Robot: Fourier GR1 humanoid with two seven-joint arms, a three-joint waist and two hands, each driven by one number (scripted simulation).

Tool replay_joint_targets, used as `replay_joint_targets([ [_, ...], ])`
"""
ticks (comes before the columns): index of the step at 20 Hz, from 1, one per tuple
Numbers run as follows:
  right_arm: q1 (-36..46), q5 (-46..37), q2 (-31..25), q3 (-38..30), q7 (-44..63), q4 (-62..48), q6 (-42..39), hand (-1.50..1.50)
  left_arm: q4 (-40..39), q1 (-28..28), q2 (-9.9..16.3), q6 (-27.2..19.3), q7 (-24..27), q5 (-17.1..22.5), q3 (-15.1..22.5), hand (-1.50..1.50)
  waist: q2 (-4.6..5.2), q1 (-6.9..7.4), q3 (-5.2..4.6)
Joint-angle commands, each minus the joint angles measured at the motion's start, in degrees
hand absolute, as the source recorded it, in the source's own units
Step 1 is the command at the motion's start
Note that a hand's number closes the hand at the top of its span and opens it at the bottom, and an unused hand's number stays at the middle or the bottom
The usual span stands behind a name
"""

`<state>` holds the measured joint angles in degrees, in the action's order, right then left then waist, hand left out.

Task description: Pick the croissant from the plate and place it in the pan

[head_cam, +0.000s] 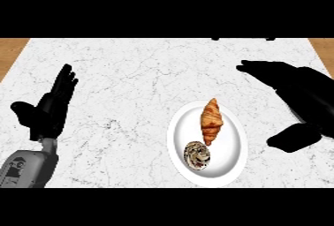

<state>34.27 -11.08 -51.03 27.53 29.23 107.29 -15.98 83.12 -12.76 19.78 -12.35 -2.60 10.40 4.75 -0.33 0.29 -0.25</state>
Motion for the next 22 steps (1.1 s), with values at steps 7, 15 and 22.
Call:
replay_joint_targets([
  [7, 21.0, -1.6, 18.0, 7.0, 22.9, -5.5, -14.4, -1.50, -0.7, 1.8, -2.0, 0.7, 2.9, -1.5, 0.0, 0.00, 0.34, 0.80, 0.14],
  [15, 20.0, -2.1, 30.8, 5.9, 22.7, -13.9, -15.9, -1.50, 2.9, 0.8, -1.9, 0.4, -2.1, -2.0, -1.4, 0.00, 0.25, 0.39, 0.23],
  [22, 18.4, -7.6, 35.3, 7.6, 23.9, -18.3, -17.9, -1.50, -1.7, 0.7, -2.7, 3.8, 2.1, -2.0, -2.7, 0.00, 0.38, 0.10, 0.20],
])
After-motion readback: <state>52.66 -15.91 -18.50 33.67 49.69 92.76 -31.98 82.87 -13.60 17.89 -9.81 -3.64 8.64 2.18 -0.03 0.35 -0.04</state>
